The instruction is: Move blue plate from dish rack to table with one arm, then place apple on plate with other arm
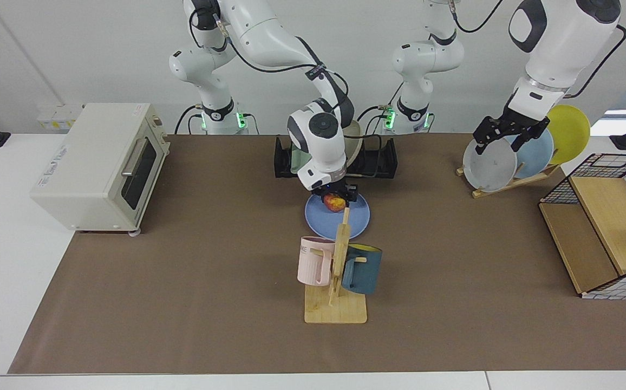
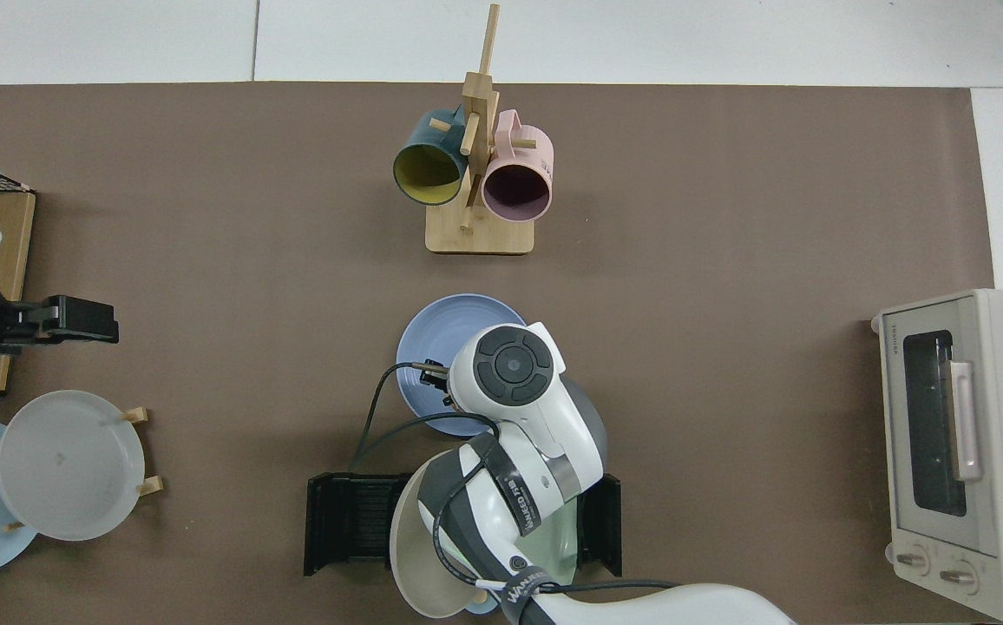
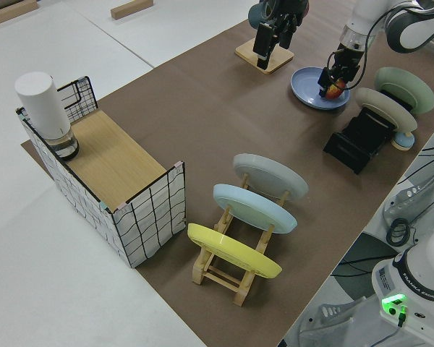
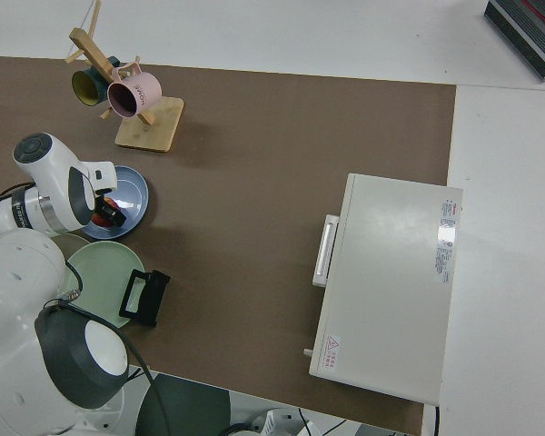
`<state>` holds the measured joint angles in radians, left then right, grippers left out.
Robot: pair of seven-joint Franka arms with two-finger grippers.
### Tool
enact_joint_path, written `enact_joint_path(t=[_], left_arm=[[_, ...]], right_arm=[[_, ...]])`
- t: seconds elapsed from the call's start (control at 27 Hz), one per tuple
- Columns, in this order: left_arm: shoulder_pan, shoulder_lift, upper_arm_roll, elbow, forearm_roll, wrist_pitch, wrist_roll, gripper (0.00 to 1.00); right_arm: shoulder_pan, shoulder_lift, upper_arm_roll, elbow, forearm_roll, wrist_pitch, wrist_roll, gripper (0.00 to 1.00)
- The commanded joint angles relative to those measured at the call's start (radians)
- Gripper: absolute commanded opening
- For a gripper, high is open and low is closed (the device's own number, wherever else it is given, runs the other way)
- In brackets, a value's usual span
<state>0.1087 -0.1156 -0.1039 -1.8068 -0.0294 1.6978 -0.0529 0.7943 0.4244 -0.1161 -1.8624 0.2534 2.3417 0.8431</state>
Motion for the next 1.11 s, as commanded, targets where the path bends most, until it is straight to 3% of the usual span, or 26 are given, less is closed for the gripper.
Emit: enact_joint_path(t=[0.0,0.19,0.44,0.81,1.07], left_arm=[[-0.012,-0.061,0.009,-0.078,-0.006,0.052,0.01,1.0],[-0.024,-0.053,0.018,-0.066,-0.004,0.059,0.012,1.0],[-0.033,-0.05,0.019,-0.068,-0.004,0.06,0.005,1.0],[-0.037,-0.05,0.021,-0.066,-0.003,0.06,0.002,1.0],[-0.033,-0.052,0.021,-0.068,-0.003,0.059,0.002,1.0]], right_arm=[[-0.001,-0.013,-0.005,0.012,0.021,-0.004,0.019,1.0],[-0.007,-0.033,-0.019,0.058,0.014,-0.088,0.013,1.0],[-0.073,-0.093,-0.023,0.065,0.001,-0.12,-0.057,1.0],[-0.28,-0.171,-0.023,0.058,-0.022,-0.183,-0.438,1.0],[-0.415,-0.19,-0.023,0.068,-0.105,-0.183,-0.671,1.0]])
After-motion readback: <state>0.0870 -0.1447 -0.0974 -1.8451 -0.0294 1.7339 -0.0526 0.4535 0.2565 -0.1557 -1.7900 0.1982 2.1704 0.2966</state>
